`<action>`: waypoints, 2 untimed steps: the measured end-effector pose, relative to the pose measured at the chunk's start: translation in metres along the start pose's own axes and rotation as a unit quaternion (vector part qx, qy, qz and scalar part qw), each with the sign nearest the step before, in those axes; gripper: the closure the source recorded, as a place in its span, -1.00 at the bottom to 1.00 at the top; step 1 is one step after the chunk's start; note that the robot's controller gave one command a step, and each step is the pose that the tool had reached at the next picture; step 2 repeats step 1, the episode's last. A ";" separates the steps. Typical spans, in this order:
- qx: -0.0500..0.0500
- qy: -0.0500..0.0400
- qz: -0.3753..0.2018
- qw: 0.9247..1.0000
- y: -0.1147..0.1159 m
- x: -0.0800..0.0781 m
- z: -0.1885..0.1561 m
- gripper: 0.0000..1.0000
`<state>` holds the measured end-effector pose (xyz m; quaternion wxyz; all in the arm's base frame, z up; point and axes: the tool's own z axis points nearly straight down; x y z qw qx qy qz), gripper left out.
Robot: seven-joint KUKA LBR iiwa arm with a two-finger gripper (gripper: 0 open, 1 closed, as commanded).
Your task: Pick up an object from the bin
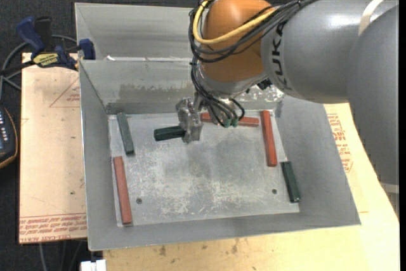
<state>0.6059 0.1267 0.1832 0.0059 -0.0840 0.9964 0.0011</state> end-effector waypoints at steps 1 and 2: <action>0.000 0.000 -0.135 0.991 -0.005 -0.006 -0.163 1.00; 0.000 0.000 -0.135 0.991 -0.005 -0.006 -0.163 1.00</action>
Offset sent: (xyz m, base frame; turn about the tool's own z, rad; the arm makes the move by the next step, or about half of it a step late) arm 0.0034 -0.0045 0.1591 -0.2735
